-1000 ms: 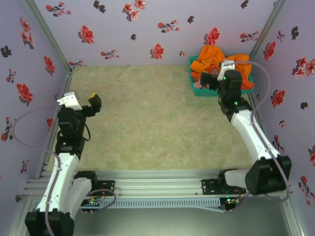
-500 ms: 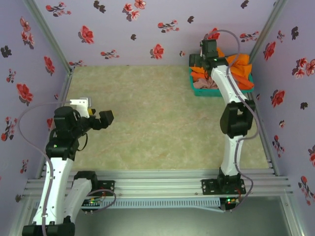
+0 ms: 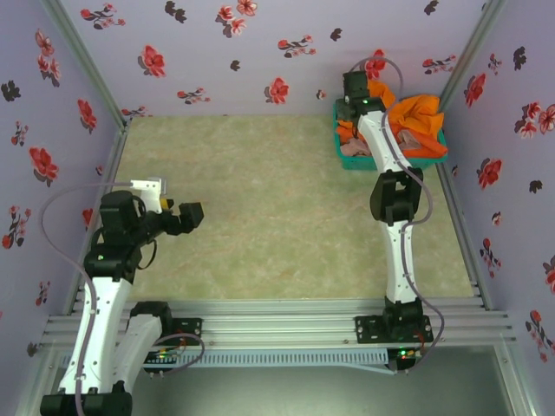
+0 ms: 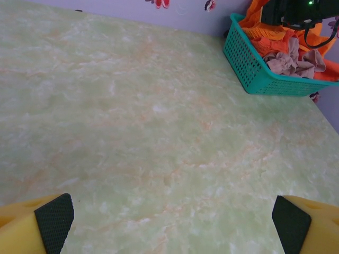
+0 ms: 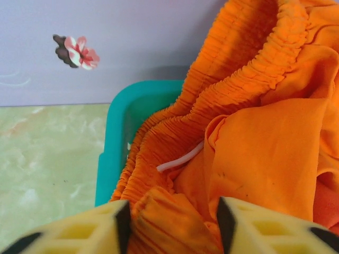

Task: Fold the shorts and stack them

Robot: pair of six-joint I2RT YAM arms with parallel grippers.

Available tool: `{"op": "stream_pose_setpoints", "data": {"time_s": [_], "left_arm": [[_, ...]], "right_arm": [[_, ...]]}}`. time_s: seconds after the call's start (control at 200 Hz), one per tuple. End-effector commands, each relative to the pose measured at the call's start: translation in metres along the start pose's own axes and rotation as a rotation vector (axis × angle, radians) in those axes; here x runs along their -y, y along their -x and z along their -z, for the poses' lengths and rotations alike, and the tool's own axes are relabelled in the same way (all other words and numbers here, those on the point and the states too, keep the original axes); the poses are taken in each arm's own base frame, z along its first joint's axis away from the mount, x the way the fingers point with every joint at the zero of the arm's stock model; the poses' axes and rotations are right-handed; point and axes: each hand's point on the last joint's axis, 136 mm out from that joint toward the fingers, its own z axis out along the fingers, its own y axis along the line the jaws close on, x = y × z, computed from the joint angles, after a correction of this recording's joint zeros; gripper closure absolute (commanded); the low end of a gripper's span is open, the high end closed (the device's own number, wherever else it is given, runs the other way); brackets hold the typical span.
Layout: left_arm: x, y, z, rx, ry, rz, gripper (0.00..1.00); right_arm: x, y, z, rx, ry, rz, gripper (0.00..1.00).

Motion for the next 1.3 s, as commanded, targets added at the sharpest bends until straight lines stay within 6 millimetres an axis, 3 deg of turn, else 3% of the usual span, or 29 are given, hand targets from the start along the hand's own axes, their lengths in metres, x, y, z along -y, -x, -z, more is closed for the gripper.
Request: {"op": "stream_pose_setpoints", "data": {"time_s": [0.0, 0.19, 0.48, 0.85, 1.08, 1.295], "left_arm": [[0.004, -0.001, -0.002, 0.012, -0.027, -0.019, 0.01], [0.004, -0.002, 0.000, 0.007, -0.025, -0.021, 0.01], [0.004, -0.003, 0.000, 0.004, -0.023, -0.023, 0.01], [0.004, -0.003, 0.001, 0.007, -0.023, -0.027, 0.01], [0.004, -0.003, 0.001, 0.008, -0.023, -0.027, 0.01], [0.004, -0.003, 0.001, 0.008, -0.021, -0.028, 0.01]], "right_arm": [[0.003, 0.005, 0.005, 0.005, -0.028, -0.018, 0.65], [0.005, 0.024, 0.030, 0.050, -0.013, -0.069, 1.00], [-0.005, 0.077, 0.106, 0.198, 0.083, -0.162, 1.00], [-0.016, 0.164, 0.247, 0.540, 0.280, -0.250, 1.00], [-0.065, 0.196, 0.352, 0.717, 0.640, -0.212, 1.00], [-0.133, 0.186, 0.452, 0.807, 0.941, -0.061, 1.00]]}}
